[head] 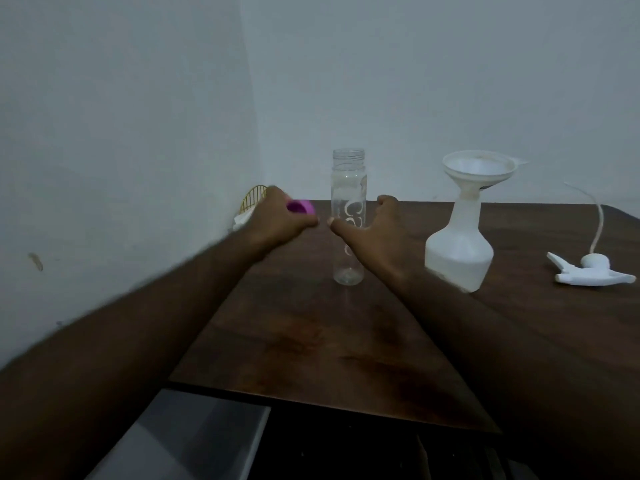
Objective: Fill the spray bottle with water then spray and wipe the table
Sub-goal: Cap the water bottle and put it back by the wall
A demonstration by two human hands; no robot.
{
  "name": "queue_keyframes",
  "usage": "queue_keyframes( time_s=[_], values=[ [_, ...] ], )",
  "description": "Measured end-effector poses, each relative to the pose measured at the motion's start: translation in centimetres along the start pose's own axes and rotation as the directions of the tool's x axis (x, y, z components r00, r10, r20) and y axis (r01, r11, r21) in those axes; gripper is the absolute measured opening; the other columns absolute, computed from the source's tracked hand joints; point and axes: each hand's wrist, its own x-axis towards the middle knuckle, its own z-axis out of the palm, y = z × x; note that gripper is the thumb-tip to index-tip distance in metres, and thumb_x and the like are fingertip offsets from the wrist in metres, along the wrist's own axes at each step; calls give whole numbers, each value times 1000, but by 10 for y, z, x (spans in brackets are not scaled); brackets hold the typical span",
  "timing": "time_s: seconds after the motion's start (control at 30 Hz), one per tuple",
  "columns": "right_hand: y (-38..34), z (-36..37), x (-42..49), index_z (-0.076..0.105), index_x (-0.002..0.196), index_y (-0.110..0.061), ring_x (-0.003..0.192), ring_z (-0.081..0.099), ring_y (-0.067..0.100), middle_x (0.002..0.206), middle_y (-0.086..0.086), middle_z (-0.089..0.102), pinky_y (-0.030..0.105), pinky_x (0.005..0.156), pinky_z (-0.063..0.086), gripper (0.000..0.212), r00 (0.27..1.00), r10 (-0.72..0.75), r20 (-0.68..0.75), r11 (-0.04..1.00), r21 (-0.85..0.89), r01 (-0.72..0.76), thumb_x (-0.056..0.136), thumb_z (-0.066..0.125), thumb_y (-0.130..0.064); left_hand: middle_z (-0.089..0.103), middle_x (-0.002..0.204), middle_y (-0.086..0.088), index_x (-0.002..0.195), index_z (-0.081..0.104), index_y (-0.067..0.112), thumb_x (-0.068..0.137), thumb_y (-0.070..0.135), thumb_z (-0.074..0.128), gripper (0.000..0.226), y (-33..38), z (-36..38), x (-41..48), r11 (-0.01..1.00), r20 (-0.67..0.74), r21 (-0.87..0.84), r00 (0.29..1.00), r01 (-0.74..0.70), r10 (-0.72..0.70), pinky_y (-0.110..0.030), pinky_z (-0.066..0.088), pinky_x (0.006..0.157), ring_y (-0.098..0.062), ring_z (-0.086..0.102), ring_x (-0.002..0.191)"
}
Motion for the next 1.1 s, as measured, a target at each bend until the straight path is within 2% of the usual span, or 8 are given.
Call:
queue_keyframes(
  time_s=[0.07,0.13,0.37,0.57,0.8,0.93,1.03,1.1],
  values=[
    [-4,5,9,20,153,-16,124,53,20,147,5,44,28,94,46,100,1000,-2,20,985,170,-1,77,77,-47,54,110,-9,118,44,11,79,21,78,53,29,-13,11,946,-99,-322,995,-47,15,-40,59,83,-23,64,96],
    [-7,11,15,18,154,-21,125,53,20,149,3,44,29,96,47,99,999,-13,37,972,234,4,79,78,-44,54,116,-10,124,44,13,83,22,74,51,59,-19,20,866,-191,-467,977,-177,97,-35,59,85,-24,65,99],
    [-2,22,23,44,133,-22,95,61,2,119,-9,61,12,68,45,54,992,-121,29,961,255,110,88,72,-32,57,116,-7,116,50,14,75,30,82,54,93,25,18,816,-360,-405,892,-413,273,-13,53,69,-19,60,98],
    [9,26,30,40,133,-16,95,66,13,113,0,65,35,85,58,49,979,-196,46,969,164,186,93,66,-29,55,105,-2,115,49,11,78,24,80,51,74,53,11,780,-453,-357,826,-513,336,-10,50,64,-10,58,82],
    [18,38,33,39,138,-14,96,61,10,113,-4,59,35,91,55,45,964,-264,-5,949,176,261,99,59,-22,59,106,-7,107,56,12,78,31,79,41,66,59,13,790,-530,-320,790,-522,308,-7,49,67,-13,59,87],
    [21,40,29,35,143,-16,110,62,13,128,2,60,29,94,54,53,969,-248,10,944,229,239,97,60,-22,60,105,-2,109,58,13,83,26,75,33,64,57,7,746,-484,-432,828,-507,283,-11,51,74,-9,60,90],
    [24,40,29,34,144,-16,99,59,1,124,-6,58,14,87,51,55,969,-247,14,939,252,236,97,61,-19,60,107,1,112,58,16,86,23,72,31,61,60,3,724,-448,-497,856,-478,258,-18,54,79,-10,62,94],
    [25,41,28,32,145,-17,102,60,1,126,-6,57,19,90,52,56,968,-252,21,933,272,237,97,61,-20,60,107,4,109,57,21,84,23,73,29,60,62,2,716,-439,-521,865,-465,243,-18,54,78,-8,63,94]
  ],
)
